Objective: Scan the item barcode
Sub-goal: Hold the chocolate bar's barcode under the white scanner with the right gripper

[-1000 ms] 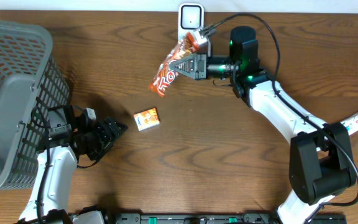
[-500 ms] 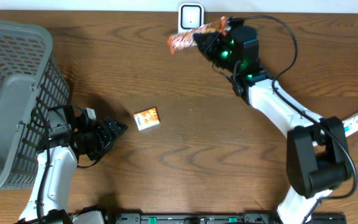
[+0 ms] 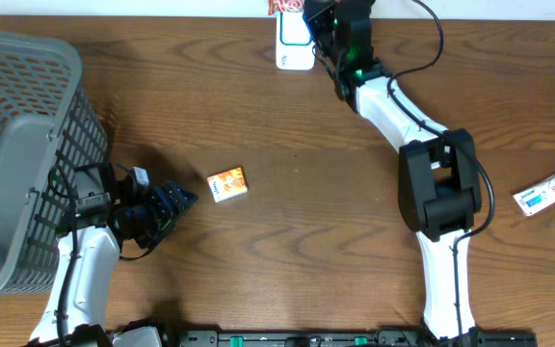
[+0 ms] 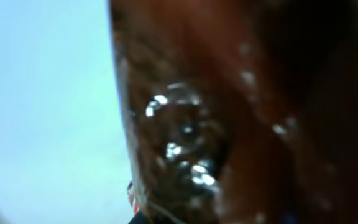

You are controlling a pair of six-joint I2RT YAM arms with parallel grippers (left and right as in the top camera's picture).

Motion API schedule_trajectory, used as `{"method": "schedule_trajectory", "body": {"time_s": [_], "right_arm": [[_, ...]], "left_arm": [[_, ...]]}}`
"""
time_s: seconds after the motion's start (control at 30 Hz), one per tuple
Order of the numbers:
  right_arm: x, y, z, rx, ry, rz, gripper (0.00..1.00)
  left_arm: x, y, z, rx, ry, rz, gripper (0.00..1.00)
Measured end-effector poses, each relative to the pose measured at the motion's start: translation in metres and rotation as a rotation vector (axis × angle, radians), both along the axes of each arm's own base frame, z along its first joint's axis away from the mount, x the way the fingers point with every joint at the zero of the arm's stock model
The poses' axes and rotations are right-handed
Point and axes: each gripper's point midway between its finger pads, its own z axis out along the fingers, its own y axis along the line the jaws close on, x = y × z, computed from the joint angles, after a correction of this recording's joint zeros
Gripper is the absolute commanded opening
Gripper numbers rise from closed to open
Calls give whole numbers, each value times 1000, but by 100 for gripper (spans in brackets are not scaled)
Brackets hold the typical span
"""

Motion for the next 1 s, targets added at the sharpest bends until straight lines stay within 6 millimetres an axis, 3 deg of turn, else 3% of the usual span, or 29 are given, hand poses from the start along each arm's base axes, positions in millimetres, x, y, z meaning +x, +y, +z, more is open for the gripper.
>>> {"method": "schedule_trajectory", "body": {"time_s": [0.03, 0.1, 0.27, 0.37, 0.47, 0.53, 0.8, 1.0], "right_arm": [[-1, -9, -14, -12, 54, -38, 1], [0, -18, -21, -14, 81, -71, 1], [7, -29, -19, 45, 87, -125, 1], [14, -25, -23, 146, 88, -136, 1], [18, -14, -50, 231, 116, -112, 1], [17, -9, -78, 270, 160, -101, 1], [17, -8, -78, 278, 176, -67, 1], [0, -23, -71, 154, 266, -52, 1]], "left_arm": [[0, 0, 0, 0, 0, 0, 85], [0, 0, 0, 0, 0, 0, 85], [0, 0, 0, 0, 0, 0, 85], [0, 0, 0, 0, 0, 0, 85], [0, 0, 0, 0, 0, 0, 85], [0, 0, 0, 0, 0, 0, 85], [0, 0, 0, 0, 0, 0, 85], [0, 0, 0, 1, -1, 0, 85]]}}
